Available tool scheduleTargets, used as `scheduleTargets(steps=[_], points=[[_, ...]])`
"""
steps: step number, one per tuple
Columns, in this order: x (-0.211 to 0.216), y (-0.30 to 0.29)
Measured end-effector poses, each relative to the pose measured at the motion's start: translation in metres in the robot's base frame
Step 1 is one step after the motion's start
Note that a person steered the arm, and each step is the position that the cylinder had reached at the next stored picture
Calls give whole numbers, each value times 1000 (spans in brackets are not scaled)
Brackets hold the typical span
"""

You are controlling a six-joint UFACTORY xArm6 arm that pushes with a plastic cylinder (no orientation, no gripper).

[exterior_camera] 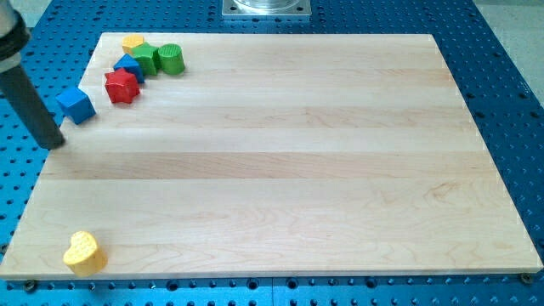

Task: Move the blue cube into the blue triangle

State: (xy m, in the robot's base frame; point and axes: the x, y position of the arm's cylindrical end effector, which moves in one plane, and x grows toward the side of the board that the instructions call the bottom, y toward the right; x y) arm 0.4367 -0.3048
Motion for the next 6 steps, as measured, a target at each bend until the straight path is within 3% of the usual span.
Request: scheduleTargets(steps=[2,3,4,5,6], points=[[-92,60],[-71,54],[31,100],[112,191],[179,176]])
